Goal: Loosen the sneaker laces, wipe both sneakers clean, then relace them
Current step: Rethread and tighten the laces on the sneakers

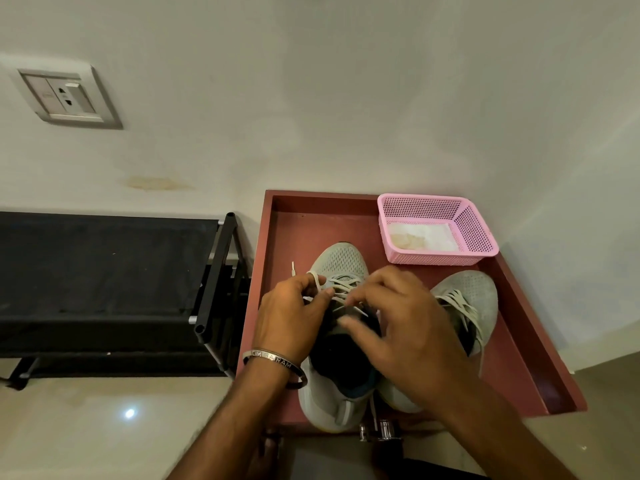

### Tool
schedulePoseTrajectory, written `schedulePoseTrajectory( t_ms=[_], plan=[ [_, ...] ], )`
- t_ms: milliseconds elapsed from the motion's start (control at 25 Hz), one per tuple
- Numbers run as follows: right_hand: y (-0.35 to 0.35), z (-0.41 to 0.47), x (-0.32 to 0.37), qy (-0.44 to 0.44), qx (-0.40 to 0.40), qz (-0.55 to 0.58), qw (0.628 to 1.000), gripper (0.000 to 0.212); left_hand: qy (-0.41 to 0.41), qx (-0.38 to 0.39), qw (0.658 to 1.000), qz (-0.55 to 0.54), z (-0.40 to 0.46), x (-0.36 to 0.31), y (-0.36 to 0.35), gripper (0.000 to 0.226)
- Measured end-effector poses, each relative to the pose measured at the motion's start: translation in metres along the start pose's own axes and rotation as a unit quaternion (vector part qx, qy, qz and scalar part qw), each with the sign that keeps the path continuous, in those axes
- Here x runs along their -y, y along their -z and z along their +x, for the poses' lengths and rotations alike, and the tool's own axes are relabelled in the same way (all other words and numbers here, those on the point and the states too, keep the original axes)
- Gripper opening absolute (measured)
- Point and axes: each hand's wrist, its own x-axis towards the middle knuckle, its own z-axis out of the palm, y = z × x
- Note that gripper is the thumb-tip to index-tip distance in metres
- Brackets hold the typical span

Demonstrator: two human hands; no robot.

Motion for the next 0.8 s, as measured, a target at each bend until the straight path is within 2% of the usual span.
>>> schedulePoseTrajectory(
  t_ms=[80,200,320,480,600,720,800],
  plan=[
    [-0.007,-0.006,0.006,0.024,0.099,-0.12,0.987,0.032,0.013,0.011,1.0,0.014,-0.001,0.002,0.002,0.017],
    [-0.02,-0.007,0.008,-0.009,0.108,-0.187,0.977,0.018,0.016,0.021,0.999,0.017,-0.002,0.004,0.002,0.016],
    [-0.018,-0.005,0.01,-0.036,0.052,-0.134,0.989,0.007,0.017,0.009,1.0,0.019,-0.003,0.003,0.002,0.011],
    [-0.013,-0.005,0.011,-0.1,0.008,-0.078,0.992,0.007,0.044,-0.014,0.999,0.015,-0.008,-0.005,0.005,0.034],
    [-0.014,-0.004,0.008,-0.122,-0.01,-0.034,0.992,0.009,-0.023,0.061,0.997,0.035,-0.015,-0.007,0.009,0.051],
    [-0.013,-0.004,0.004,-0.112,-0.005,-0.022,0.993,0.008,-0.082,0.126,0.977,0.15,-0.017,-0.003,0.011,0.046],
    [-0.011,-0.004,0.001,-0.114,0.0,-0.009,0.993,0.007,-0.099,0.126,0.965,0.206,-0.019,0.002,0.008,0.047]
  ],
)
